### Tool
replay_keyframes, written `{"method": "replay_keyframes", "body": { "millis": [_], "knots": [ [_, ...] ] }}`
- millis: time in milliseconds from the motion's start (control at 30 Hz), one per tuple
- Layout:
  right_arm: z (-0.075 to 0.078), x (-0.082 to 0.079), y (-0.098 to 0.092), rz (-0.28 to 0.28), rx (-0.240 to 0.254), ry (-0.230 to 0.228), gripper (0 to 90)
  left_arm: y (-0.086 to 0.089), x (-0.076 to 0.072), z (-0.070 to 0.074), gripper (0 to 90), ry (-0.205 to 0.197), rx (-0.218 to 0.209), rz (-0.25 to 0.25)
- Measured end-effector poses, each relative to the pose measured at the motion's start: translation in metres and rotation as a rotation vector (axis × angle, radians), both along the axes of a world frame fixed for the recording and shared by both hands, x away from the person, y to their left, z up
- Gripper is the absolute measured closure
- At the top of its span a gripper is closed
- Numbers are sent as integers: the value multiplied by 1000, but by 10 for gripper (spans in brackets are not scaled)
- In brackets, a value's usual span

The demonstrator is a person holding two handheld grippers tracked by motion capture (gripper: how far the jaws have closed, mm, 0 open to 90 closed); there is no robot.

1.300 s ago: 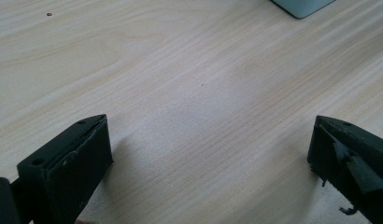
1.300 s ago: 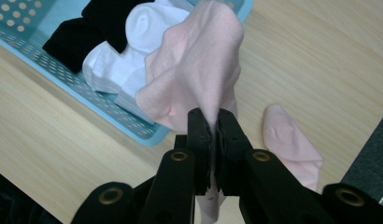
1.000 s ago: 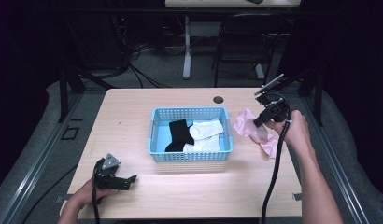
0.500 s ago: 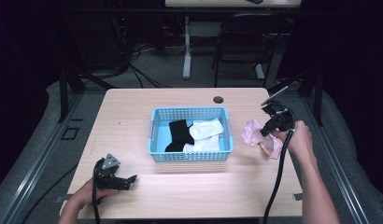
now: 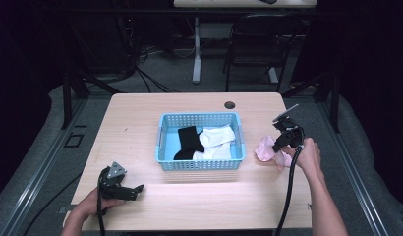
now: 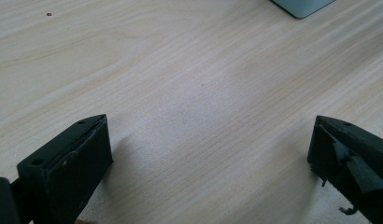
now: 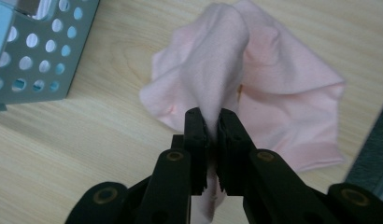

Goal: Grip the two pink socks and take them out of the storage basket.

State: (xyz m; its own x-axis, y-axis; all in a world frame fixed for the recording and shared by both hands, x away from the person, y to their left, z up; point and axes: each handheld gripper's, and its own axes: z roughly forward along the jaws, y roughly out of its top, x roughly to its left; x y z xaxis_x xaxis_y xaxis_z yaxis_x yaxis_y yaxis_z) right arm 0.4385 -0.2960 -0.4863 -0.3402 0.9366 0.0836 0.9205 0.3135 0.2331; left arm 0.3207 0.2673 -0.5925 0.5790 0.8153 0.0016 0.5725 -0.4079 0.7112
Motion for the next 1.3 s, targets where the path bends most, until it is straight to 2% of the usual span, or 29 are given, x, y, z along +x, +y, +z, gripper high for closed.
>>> {"method": "replay_keyframes", "body": {
  "millis": [67, 133, 233, 467, 533, 633, 733, 1067, 1233, 1300],
  "knots": [
    [-8, 1, 0, -5, -6, 9, 829, 0, 0, 0, 0, 0, 0, 0],
    [-15, 1, -1, -18, 13, 17, 786, 0, 0, 0, 0, 0, 0, 0],
    [-16, 1, -2, -16, 6, 24, 645, 0, 0, 0, 0, 0, 0, 0],
    [-3, -4, -3, -44, 11, -34, 395, 0, 0, 0, 0, 0, 0, 0],
    [1, -6, -3, -35, 4, -32, 314, 0, 0, 0, 0, 0, 0, 0],
    [6, -10, -4, -42, 36, -58, 236, 0, 0, 0, 0, 0, 0, 0],
    [14, -14, -5, -29, 44, -72, 164, 0, 0, 0, 0, 0, 0, 0],
    [42, -38, -3, 20, 58, -135, 6, 0, 0, 0, 0, 0, 0, 0],
    [53, -55, 3, 55, 75, -182, 0, 0, 0, 0, 0, 0, 0, 0],
    [55, -62, 6, 79, 58, -190, 0, 0, 0, 0, 0, 0, 0, 0]
  ]
}}
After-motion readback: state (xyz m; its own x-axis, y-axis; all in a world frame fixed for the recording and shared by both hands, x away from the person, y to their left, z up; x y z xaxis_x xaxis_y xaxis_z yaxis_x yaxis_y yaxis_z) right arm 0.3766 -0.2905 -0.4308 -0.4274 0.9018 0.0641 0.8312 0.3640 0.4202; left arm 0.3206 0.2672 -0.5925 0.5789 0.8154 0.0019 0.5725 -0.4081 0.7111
